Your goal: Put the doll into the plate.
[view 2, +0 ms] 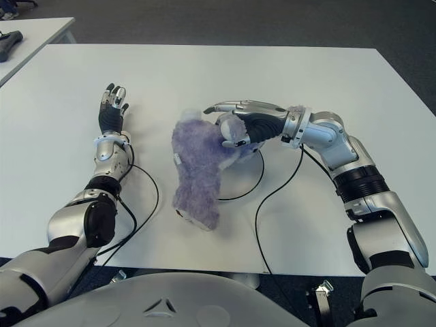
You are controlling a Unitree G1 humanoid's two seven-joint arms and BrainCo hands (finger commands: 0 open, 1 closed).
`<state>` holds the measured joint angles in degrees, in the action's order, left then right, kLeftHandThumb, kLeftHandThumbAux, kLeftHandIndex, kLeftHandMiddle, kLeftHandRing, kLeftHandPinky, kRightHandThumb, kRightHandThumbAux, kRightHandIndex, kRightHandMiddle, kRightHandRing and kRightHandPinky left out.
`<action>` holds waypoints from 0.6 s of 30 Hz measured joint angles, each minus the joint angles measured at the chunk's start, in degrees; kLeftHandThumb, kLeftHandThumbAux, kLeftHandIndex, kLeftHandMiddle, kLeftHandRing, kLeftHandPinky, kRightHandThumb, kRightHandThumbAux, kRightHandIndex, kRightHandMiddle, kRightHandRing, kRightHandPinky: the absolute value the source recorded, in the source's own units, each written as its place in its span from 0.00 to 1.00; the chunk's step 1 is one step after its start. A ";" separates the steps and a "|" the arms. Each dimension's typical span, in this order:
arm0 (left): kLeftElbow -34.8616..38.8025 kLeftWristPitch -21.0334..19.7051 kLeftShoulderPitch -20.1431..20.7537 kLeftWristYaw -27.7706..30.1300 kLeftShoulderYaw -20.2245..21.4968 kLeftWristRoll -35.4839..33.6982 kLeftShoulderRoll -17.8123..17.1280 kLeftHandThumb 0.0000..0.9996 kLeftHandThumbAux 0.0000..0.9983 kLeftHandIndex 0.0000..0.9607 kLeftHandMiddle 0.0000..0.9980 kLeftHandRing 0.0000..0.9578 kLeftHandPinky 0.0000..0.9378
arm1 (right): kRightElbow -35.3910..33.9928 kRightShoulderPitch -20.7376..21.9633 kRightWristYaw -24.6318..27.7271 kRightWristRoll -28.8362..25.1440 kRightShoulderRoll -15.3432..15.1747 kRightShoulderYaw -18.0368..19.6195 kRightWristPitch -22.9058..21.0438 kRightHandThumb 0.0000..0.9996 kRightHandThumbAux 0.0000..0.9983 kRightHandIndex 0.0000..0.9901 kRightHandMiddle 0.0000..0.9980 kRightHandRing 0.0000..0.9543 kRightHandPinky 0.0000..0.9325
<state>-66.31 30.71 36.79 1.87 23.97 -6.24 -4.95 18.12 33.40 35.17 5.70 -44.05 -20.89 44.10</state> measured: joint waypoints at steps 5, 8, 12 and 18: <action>0.00 0.00 0.00 0.00 0.00 0.00 0.00 0.00 0.50 0.03 0.09 0.06 0.02 | -0.54 -0.25 1.00 -0.21 0.25 0.42 -1.20 0.34 0.19 0.00 0.00 0.00 0.00; 0.00 0.00 0.00 0.00 0.01 0.00 0.00 0.00 0.51 0.04 0.10 0.06 0.03 | -0.56 -0.36 1.55 -0.38 0.49 0.86 -1.84 0.33 0.20 0.00 0.00 0.00 0.00; 0.00 0.00 0.00 0.00 0.02 0.00 0.00 0.00 0.51 0.04 0.09 0.06 0.03 | -0.33 -0.50 1.98 -0.50 1.02 1.29 -2.33 0.30 0.21 0.00 0.00 0.00 0.00; 0.00 0.06 0.00 0.00 0.01 0.00 0.00 0.00 0.50 0.03 0.09 0.06 0.02 | 0.68 -0.70 2.18 -0.51 2.45 1.76 -2.50 0.29 0.24 0.00 0.00 0.00 0.00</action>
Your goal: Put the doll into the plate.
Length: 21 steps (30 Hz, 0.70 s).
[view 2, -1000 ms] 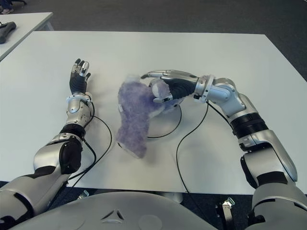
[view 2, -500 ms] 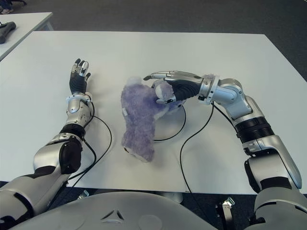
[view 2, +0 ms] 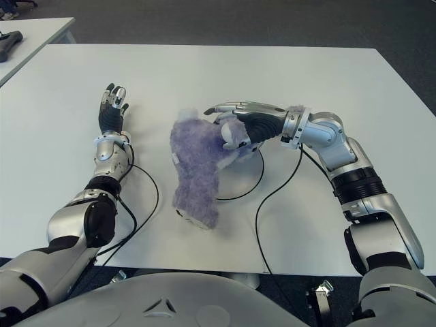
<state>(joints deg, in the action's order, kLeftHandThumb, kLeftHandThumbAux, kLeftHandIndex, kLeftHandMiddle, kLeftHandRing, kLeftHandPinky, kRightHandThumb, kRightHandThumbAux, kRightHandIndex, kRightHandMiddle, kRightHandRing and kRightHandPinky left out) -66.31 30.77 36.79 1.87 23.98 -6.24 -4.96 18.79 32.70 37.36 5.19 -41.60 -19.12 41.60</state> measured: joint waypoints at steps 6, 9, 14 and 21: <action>0.00 0.00 0.00 0.00 -0.01 0.00 0.00 0.00 0.50 0.03 0.09 0.06 0.02 | 1.70 -0.37 -0.16 0.07 1.40 0.54 0.00 0.31 0.26 0.00 0.00 0.00 0.01; 0.00 0.00 0.00 0.00 -0.01 0.00 0.00 0.00 0.50 0.03 0.09 0.06 0.03 | 2.71 -0.40 -0.57 0.13 2.15 0.84 0.02 0.32 0.27 0.00 0.00 0.00 0.02; 0.00 0.00 0.00 0.00 0.01 0.00 0.00 0.00 0.50 0.04 0.09 0.06 0.03 | 4.09 -0.40 -1.10 0.18 3.33 1.60 0.01 0.33 0.27 0.00 0.00 0.00 0.03; 0.00 0.00 0.00 0.00 0.01 0.00 0.00 0.00 0.50 0.04 0.09 0.06 0.02 | 5.25 -0.39 -1.55 0.22 4.57 2.29 -0.06 0.36 0.27 0.00 0.00 0.00 0.00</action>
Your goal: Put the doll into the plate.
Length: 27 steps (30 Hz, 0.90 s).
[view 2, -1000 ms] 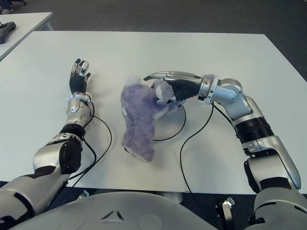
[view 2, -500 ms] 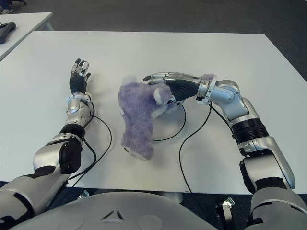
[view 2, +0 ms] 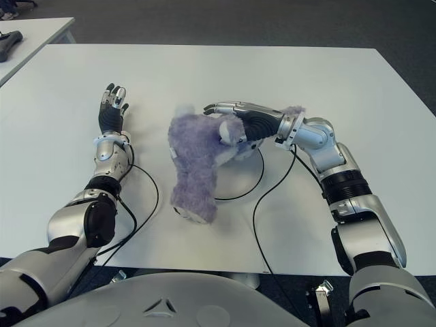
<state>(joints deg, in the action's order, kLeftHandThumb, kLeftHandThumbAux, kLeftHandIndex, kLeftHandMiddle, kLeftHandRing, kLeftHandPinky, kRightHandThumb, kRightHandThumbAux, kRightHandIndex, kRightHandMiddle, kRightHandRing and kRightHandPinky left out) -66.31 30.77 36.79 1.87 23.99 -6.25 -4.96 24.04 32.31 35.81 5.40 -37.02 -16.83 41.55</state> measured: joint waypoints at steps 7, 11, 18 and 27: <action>0.00 0.00 0.00 0.00 0.00 0.00 0.00 0.00 0.50 0.04 0.09 0.06 0.02 | 0.19 0.00 0.18 -0.30 0.58 0.47 -0.78 0.39 0.25 0.00 0.00 0.00 0.00; 0.00 0.00 0.00 0.00 -0.01 0.00 0.00 0.00 0.49 0.04 0.09 0.06 0.02 | 0.10 0.00 1.29 -1.36 0.80 1.00 -0.89 0.39 0.22 0.00 0.00 0.00 0.00; 0.00 0.00 0.01 0.00 -0.03 0.01 0.00 0.00 0.48 0.04 0.09 0.06 0.01 | -0.59 0.00 4.74 -5.14 0.87 2.09 -1.02 0.33 0.21 0.00 0.00 0.00 0.00; 0.00 0.00 0.01 0.00 -0.09 0.01 0.00 0.00 0.47 0.04 0.09 0.06 0.02 | -1.65 0.00 9.49 -9.81 1.26 2.39 -1.33 0.28 0.18 0.00 0.00 0.00 0.00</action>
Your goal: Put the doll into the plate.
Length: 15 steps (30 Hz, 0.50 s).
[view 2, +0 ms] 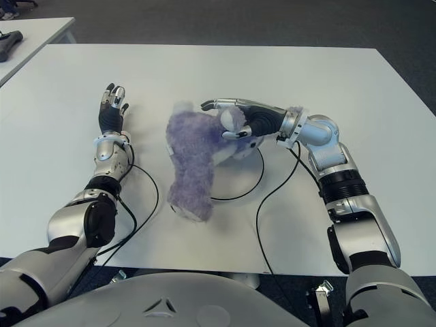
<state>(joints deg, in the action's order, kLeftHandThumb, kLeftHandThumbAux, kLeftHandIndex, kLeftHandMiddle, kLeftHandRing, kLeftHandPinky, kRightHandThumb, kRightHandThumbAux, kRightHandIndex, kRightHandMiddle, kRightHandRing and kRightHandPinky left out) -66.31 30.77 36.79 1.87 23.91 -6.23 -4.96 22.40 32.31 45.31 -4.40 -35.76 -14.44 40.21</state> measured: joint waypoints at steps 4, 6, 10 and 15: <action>0.00 0.02 0.00 0.00 -0.07 0.01 0.00 0.00 0.46 0.04 0.10 0.06 0.01 | -0.64 0.00 1.31 -1.23 0.31 0.21 -0.72 0.27 0.17 0.00 0.00 0.00 0.00; 0.00 0.04 0.00 0.00 -0.08 0.01 0.00 0.00 0.46 0.04 0.10 0.06 0.01 | -1.19 -0.07 1.63 -1.83 0.48 0.40 -1.45 0.26 0.17 0.00 0.00 0.00 0.00; 0.00 0.18 0.00 0.00 -0.10 0.01 0.00 0.00 0.45 0.04 0.10 0.06 0.01 | -3.41 -0.71 1.72 -2.87 1.03 1.24 -3.82 0.22 0.18 0.00 0.00 0.00 0.00; 0.00 0.24 -0.01 0.00 -0.08 0.01 -0.04 0.00 0.46 0.04 0.10 0.07 0.02 | -4.38 -1.51 1.56 -4.81 2.71 2.48 -7.52 0.16 0.22 0.00 0.00 0.00 0.00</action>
<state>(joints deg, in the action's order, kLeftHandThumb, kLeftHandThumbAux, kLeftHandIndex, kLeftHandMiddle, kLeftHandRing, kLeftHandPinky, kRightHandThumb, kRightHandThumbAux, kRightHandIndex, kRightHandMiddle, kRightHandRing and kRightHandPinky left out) -66.31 31.01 36.79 1.87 23.83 -6.22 -5.00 18.02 30.80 46.87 -9.21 -33.05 -11.96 32.69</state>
